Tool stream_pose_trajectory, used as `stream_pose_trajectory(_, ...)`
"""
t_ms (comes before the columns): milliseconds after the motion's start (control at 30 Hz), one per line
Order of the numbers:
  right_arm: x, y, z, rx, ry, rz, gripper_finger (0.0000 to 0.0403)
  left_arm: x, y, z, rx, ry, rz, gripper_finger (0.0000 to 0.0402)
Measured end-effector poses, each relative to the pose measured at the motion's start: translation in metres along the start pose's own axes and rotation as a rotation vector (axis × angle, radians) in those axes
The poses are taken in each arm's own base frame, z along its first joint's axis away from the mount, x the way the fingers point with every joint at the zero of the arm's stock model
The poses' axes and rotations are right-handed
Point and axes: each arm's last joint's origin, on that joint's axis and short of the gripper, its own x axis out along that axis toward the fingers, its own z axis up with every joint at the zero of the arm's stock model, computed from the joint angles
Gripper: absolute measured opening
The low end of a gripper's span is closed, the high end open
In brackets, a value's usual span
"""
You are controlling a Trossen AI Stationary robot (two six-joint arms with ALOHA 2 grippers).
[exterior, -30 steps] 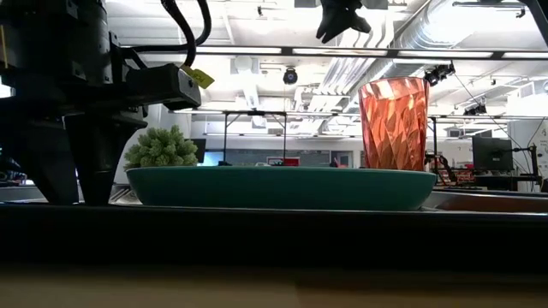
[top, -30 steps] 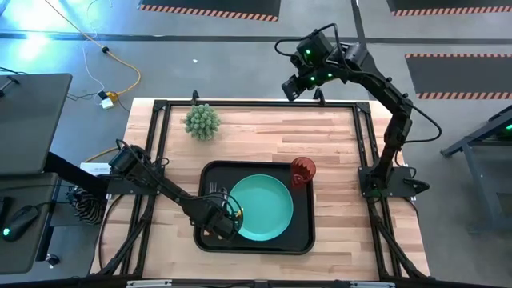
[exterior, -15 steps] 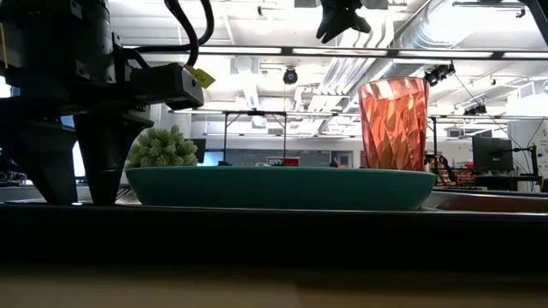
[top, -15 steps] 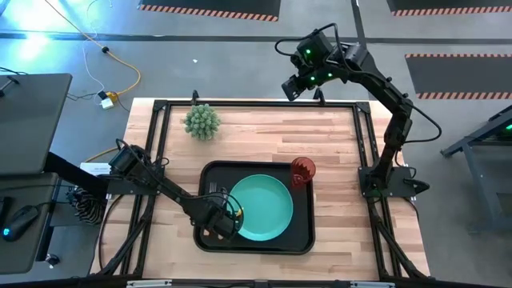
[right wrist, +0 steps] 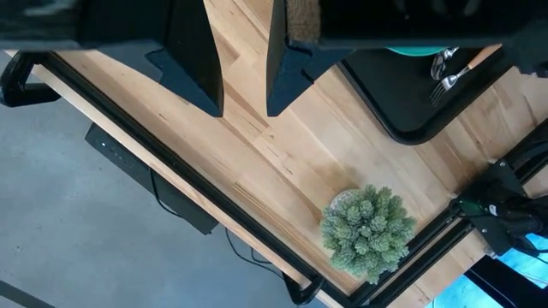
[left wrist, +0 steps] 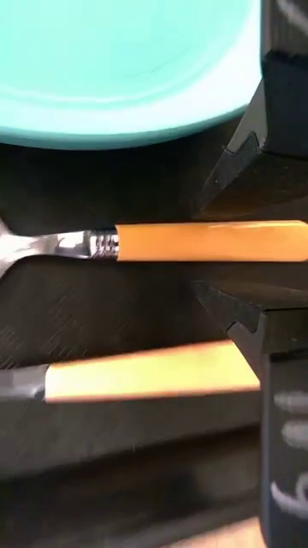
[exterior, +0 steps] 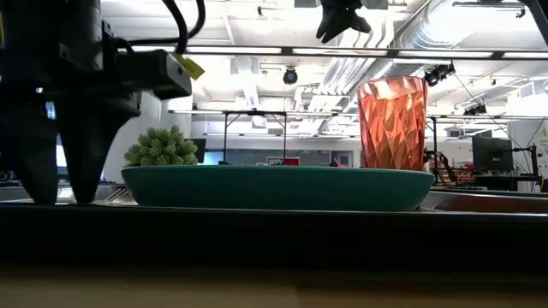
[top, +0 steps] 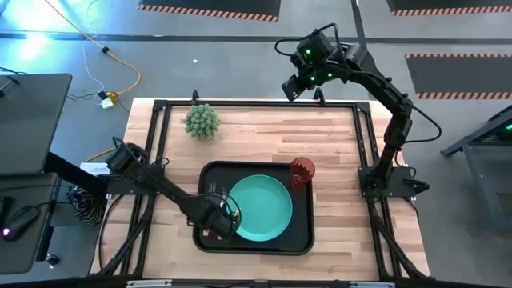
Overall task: Pick and place plate/cup/fork/spoon on tray
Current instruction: Return to Home Position
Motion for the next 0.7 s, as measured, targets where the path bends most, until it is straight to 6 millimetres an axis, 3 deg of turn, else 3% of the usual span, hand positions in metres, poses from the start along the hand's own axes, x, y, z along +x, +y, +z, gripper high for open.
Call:
stream_pose_trajectory(367, 0.000, 0.000, 0.000, -0.018, -0.001, 0.000, 0.0083, -0.029, 0.004, 0.007, 0.038, -0.015, -0.062, 0.0119)
stream_pose_trajectory(533, 0.000, 0.001, 0.000, -0.021, 0.003, 0.007, 0.0083, -0.057, 0.007, 0.014, 0.116, -0.021, -0.158, 0.0119)
stream_pose_trajectory(700, 0.000, 0.012, -0.007, -0.053, 0.042, 0.022, 0.0083, -0.098, 0.012, 0.025, 0.232, -0.106, -0.349, 0.0119)
